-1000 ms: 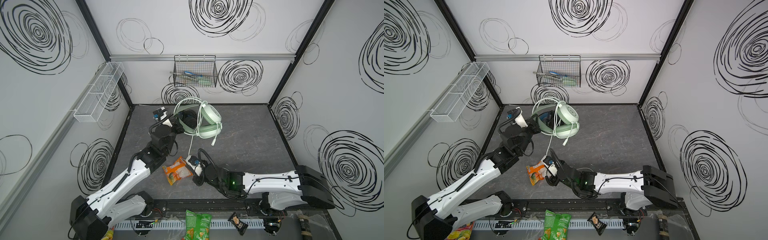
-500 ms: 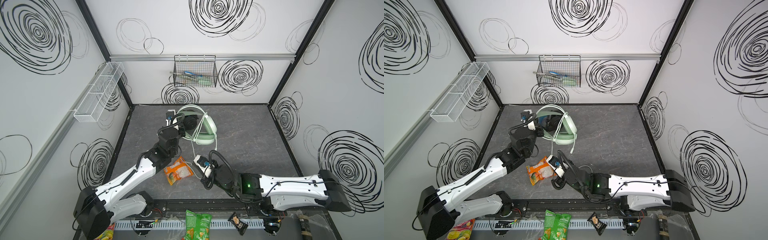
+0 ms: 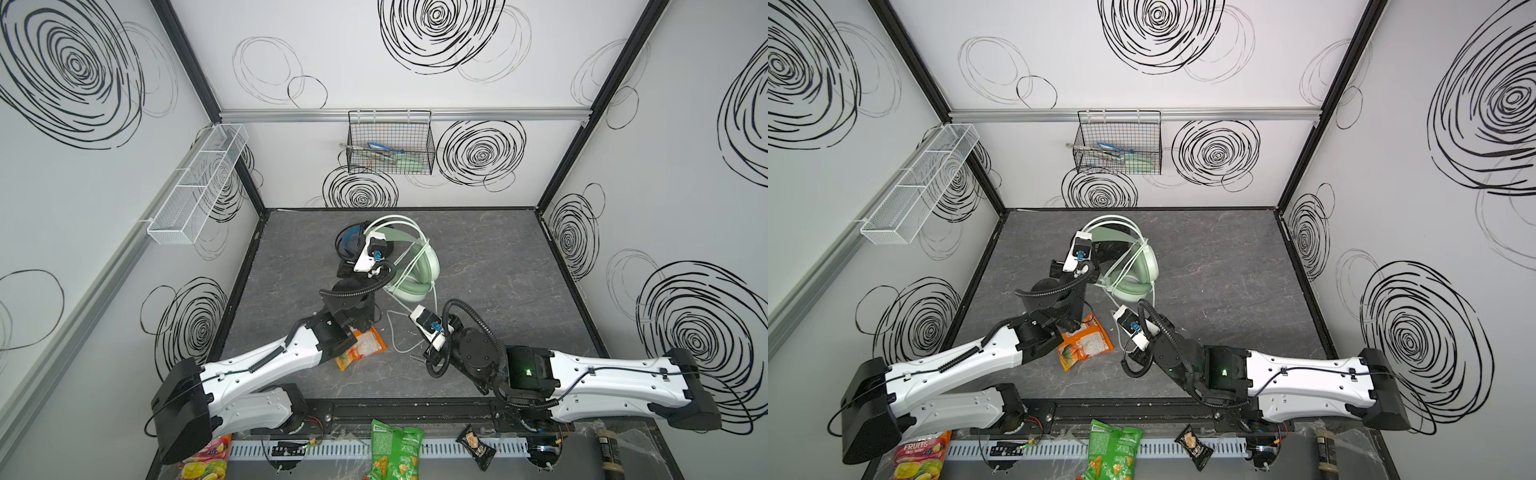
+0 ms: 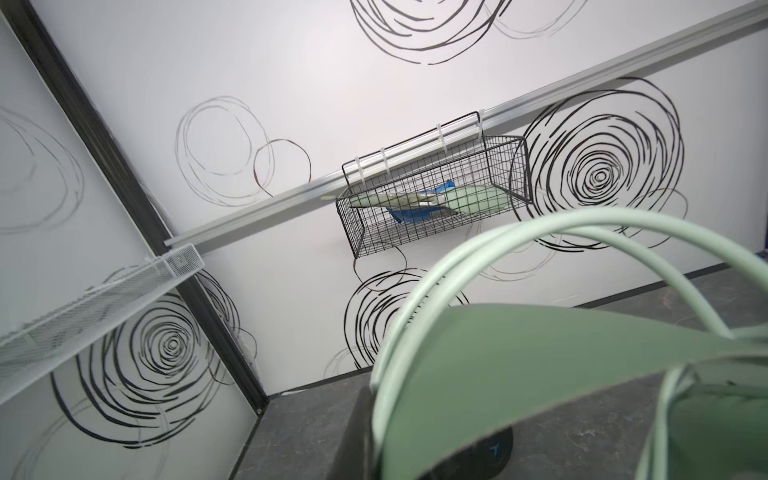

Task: Wrap the headphones
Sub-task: 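Lift the headset higher with the left gripper while right gripper keeps cable taut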

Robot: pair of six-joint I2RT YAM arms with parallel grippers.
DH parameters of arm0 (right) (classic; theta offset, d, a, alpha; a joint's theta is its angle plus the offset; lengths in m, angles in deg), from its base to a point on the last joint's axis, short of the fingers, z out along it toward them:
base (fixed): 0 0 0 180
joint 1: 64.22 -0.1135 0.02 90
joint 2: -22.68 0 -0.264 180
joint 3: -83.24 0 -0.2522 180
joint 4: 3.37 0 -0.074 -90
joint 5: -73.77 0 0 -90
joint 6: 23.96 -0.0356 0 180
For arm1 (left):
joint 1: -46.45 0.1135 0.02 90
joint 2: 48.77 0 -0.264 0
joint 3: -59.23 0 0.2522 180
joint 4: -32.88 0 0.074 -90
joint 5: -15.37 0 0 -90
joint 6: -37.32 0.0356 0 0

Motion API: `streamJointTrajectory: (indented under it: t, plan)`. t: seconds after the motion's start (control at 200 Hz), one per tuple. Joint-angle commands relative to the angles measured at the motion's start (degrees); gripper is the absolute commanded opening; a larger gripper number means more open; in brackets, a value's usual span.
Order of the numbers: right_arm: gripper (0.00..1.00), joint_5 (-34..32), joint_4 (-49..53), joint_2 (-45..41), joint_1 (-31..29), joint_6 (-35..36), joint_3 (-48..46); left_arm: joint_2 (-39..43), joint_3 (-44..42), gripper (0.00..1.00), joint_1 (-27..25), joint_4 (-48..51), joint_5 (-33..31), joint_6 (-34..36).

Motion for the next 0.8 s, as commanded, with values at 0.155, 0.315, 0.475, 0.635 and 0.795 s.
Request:
streamJointTrajectory:
  t: [0.155,0.315,0.475,0.635,0.795]
  plan:
    - [0.01,-1.8,3.8,-5.3,-0.2,-0.5,-0.8,-4.1,-3.5,0.00,-4.7,-32.8,-6.1,34.9]
    - [0.01,-2.5,7.2,-7.0,0.7,-1.0,-0.6,-6.2,-3.5,0.00,-6.8,-37.8,-5.2,42.9]
    - [0.02,-0.2,8.5,-9.3,1.1,-2.6,-0.6,-8.0,-1.7,0.00,-7.7,-38.2,-5.9,44.6]
    - [0.01,3.3,7.9,-11.1,1.1,-7.4,-2.1,-13.4,2.6,0.00,-6.8,-45.4,-8.9,50.0]
    - [0.01,4.6,9.1,-12.2,1.0,-12.1,-2.8,-19.7,7.0,0.00,-6.2,-54.6,-7.7,59.2]
